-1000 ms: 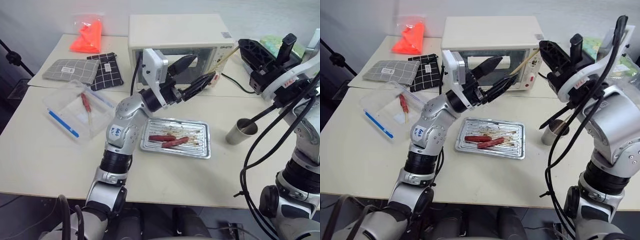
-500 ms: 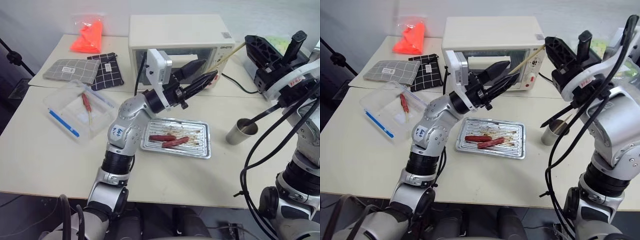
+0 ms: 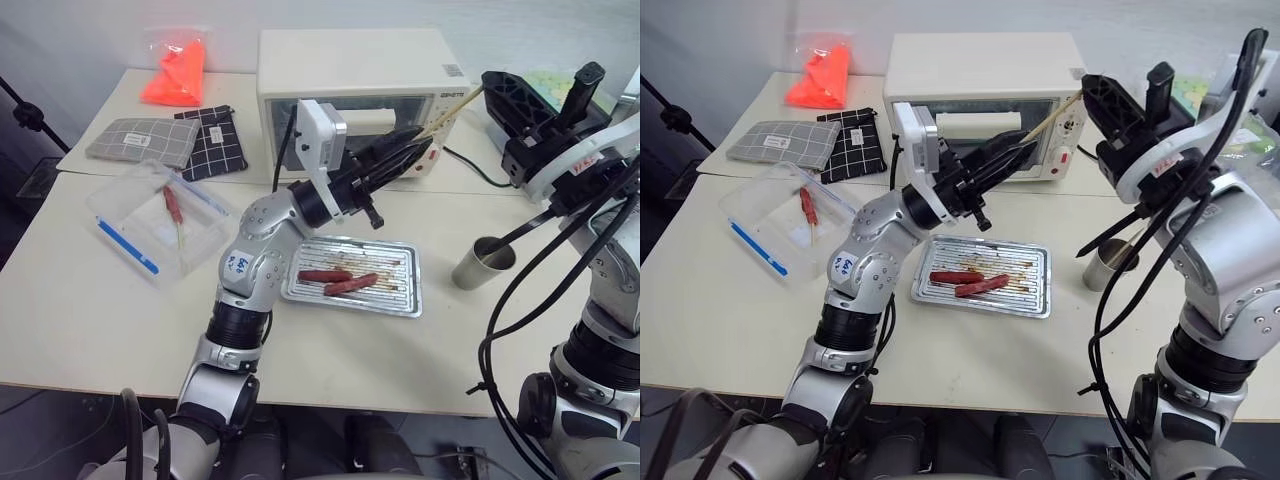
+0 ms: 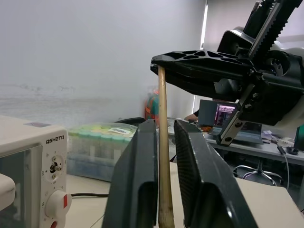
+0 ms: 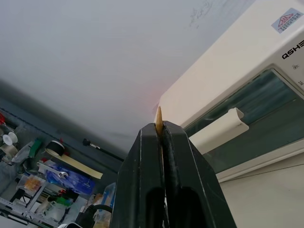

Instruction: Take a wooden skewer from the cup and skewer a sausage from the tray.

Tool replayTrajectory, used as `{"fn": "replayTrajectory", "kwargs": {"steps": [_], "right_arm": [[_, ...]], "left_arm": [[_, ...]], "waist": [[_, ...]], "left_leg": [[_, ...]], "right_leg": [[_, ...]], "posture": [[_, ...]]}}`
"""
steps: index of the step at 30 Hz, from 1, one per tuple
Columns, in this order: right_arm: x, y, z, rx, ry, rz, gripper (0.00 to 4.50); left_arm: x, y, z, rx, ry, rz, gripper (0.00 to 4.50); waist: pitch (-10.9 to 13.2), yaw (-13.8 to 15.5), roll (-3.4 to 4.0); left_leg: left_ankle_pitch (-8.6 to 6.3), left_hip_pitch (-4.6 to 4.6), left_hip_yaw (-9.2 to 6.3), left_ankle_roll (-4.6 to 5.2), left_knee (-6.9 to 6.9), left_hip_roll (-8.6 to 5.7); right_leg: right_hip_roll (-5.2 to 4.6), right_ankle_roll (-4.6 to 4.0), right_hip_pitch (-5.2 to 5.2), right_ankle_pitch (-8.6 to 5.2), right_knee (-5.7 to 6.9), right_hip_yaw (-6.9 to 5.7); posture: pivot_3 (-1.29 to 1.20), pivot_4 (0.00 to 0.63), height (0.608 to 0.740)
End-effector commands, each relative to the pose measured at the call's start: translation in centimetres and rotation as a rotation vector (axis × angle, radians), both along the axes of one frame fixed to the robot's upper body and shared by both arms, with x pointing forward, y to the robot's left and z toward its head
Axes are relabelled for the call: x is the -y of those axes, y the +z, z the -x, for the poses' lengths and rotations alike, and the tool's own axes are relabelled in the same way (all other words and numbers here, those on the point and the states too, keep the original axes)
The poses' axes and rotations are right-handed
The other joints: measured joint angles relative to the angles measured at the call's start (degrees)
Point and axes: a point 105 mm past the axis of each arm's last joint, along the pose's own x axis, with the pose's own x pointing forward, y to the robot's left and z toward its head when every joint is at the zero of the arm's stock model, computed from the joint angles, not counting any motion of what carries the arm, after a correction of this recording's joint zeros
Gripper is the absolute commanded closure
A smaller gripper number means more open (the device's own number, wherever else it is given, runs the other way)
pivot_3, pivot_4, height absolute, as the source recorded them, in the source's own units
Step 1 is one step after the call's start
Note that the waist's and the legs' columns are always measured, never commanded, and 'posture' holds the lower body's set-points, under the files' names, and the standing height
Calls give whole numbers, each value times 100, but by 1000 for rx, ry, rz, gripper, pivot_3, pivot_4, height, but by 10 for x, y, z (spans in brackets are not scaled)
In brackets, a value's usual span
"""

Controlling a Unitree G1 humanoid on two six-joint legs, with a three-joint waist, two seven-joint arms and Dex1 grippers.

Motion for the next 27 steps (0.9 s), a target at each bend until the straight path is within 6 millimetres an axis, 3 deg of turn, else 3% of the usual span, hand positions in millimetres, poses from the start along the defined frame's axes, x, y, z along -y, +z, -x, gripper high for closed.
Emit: {"fn": "replayTrajectory", "kwargs": {"steps": [1,7,12,16,17,22,25,27], "right_arm": [[-4,13,11,66,20,-4,4500],[-7,10,14,82,30,43,4500],[-8,11,17,97,31,59,3472],[-7,11,17,117,17,217,2407],[-8,10,19,127,18,311,2208],[-21,-9,23,183,68,772,2208],[-32,-42,18,262,143,1169,2208],[-33,-58,13,307,199,1313,2208]], "left_arm": [[2,17,9,59,-25,38,4492],[-4,16,3,64,24,11,4492],[-25,16,-6,74,86,-21,4500],[-52,13,-12,88,142,-89,4500],[-60,12,-10,89,144,-118,4500],[-87,1,3,83,124,-262,4500],[-119,-9,15,57,160,-381,4500],[-132,-10,19,44,193,-422,4500]], "waist": [[0,0,0],[0,0,0],[0,-17,0],[0,-11,1],[0,-7,0],[1,-9,2],[2,-38,5],[4,-48,6]], "left_leg": [[0,0,0,0,0,0],[0,0,0,0,0,0],[0,1,0,0,0,1],[2,4,0,-1,0,3],[2,4,-1,0,0,3],[1,2,-1,2,-8,2],[1,4,1,2,-10,5],[0,11,0,1,-16,7]], "right_leg": [[0,0,0,0,0,0],[0,0,0,0,0,0],[1,0,0,0,1,1],[3,0,0,0,7,1],[2,-1,0,0,6,0],[-4,-1,1,-1,-7,-2],[-4,-2,0,-1,-9,1],[-3,-7,-1,-3,-18,0]], "posture": [[0,150,740],[0,150,740],[0,150,740],[0,150,740],[0,150,740],[0,150,740],[0,150,740],[0,150,740]]}}
